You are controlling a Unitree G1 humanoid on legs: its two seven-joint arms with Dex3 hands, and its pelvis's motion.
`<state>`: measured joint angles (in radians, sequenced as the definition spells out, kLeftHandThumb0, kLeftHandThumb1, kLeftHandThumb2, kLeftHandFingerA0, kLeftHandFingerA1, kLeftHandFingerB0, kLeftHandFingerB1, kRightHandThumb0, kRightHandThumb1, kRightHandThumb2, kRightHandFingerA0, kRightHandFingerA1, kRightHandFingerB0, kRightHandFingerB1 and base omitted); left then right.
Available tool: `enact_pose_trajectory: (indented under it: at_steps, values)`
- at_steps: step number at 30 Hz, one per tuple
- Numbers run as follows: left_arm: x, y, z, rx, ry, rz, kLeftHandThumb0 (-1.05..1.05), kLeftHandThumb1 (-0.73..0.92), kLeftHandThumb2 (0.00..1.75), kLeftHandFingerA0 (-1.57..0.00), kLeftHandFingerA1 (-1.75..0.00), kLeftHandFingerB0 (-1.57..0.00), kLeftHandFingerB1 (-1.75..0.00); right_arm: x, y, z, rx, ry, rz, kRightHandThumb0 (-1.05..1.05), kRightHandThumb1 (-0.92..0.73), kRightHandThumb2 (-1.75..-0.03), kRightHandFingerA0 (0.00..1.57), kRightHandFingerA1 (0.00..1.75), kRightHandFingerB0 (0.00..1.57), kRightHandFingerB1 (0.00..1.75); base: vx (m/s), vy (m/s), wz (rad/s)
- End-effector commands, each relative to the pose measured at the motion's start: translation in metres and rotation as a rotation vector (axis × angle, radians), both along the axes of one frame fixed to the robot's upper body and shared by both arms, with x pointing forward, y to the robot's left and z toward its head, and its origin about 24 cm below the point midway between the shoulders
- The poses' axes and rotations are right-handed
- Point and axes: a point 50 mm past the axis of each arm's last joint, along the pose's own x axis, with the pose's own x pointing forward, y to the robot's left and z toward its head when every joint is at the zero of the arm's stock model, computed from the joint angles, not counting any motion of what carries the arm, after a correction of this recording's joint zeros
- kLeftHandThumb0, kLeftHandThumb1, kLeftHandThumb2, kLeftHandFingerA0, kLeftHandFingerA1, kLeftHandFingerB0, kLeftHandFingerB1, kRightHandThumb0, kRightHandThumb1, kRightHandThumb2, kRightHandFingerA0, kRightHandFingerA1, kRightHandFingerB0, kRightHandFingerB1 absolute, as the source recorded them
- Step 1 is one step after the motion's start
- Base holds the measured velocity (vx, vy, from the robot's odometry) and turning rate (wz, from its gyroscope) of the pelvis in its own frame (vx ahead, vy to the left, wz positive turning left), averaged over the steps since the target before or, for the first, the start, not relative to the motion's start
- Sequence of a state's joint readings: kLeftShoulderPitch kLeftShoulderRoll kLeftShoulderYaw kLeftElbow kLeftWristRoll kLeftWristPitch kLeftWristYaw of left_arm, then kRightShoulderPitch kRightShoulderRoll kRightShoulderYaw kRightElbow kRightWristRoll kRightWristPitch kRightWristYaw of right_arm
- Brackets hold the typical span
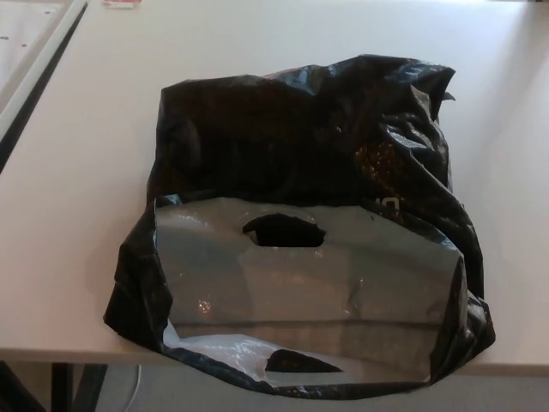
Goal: A plastic bag is kept infront of the robot in the middle of the desk and the robot uses both its hands to grab it from the top and lifts it up and then releases it.
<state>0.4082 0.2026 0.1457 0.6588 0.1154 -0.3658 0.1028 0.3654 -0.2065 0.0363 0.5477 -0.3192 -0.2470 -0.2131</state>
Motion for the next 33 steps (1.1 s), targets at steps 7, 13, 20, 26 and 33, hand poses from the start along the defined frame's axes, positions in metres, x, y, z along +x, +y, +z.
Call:
enact_pose_trajectory:
  at_steps: [7, 13, 20, 26, 33]
  values:
    - [0.008, 0.008, 0.064, 0.277, -0.517, -0.143, -0.19, 0.45, 0.54, -0.76, -0.46, -0.38, -0.34, 0.005, 0.015, 0.054, -0.226, -0.573, 0.184, -0.32, -0.58, -0.58, 0.46, 0.36, 0.24, 0.3, 0.0, 0.0, 0.0]
    - [-0.002, 0.008, 0.068, 0.339, -0.549, -0.15, -0.25, 0.44, 0.57, -0.7, -0.44, -0.37, -0.35, -0.009, 0.017, 0.054, -0.238, -0.646, 0.181, -0.22, -0.43, -0.93, 0.09, 0.5, 0.09, 0.49, 0.0, 0.0, 0.0]
    - [-0.003, -0.002, 0.086, 0.396, -0.73, -0.181, -0.16, 0.49, 0.54, -0.6, -0.39, -0.36, -0.32, -0.001, 0.023, 0.078, -0.237, -0.762, 0.233, -0.51, -0.47, -0.68, 0.08, 0.35, 0.07, 0.29, 0.0, 0.0, 0.0]
    - [0.003, -0.008, 0.107, 0.478, -0.874, -0.231, -0.16, 0.5, 0.55, -0.59, -0.39, -0.43, -0.35, 0.007, 0.029, 0.116, -0.265, -0.949, 0.324, -0.44, -0.49, -0.63, 0.06, 0.23, 0.05, 0.21, 0.0, 0.0, 0.0]
    - [0.009, -0.007, 0.111, 0.522, -0.908, -0.237, -0.15, 0.51, 0.56, -0.6, -0.41, -0.43, -0.35, 0.006, 0.031, 0.128, -0.301, -0.973, 0.344, -0.43, -0.34, -0.73, 0.0, 0.25, 0.0, 0.25, 0.0, 0.0, 0.0]
